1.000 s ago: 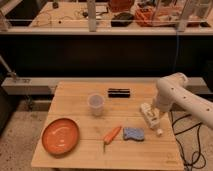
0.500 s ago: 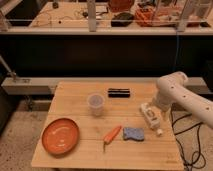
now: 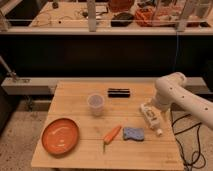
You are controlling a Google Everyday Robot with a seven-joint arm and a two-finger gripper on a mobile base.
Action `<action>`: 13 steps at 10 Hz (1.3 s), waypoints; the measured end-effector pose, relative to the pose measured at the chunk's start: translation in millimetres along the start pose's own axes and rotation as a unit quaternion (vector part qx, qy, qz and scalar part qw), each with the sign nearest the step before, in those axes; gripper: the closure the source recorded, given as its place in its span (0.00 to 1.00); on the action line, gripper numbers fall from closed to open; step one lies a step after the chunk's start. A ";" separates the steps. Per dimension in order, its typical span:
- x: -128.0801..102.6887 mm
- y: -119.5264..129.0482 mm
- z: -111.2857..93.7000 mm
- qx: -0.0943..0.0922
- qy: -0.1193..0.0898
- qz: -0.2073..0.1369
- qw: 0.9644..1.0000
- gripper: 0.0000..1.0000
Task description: Place the bottle in the ceramic bowl
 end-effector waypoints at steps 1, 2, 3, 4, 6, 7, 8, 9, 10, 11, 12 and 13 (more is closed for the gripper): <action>0.3 0.5 2.6 0.000 0.000 -0.004 1.000 0.20; 0.4 1.4 5.3 0.001 0.000 -0.007 1.000 0.20; 0.0 2.2 6.8 0.000 0.000 -0.010 1.000 0.20; -0.5 2.3 7.2 -0.002 0.000 -0.014 1.000 0.20; -2.5 0.8 18.1 -0.004 0.003 -0.031 1.000 0.20; -2.8 -0.4 21.9 -0.004 0.004 -0.037 0.999 0.20; -3.4 -0.5 27.6 -0.004 0.004 -0.043 0.999 0.20; -3.8 -0.5 30.3 -0.005 0.006 -0.048 0.999 0.20; -4.0 -0.4 31.4 -0.006 0.006 -0.055 0.998 0.20; -3.9 -0.5 34.7 -0.006 0.006 -0.062 0.998 0.20; -3.7 -1.0 37.1 -0.006 0.005 -0.066 0.998 0.20; -3.1 0.5 40.5 -0.006 0.005 -0.070 0.997 0.20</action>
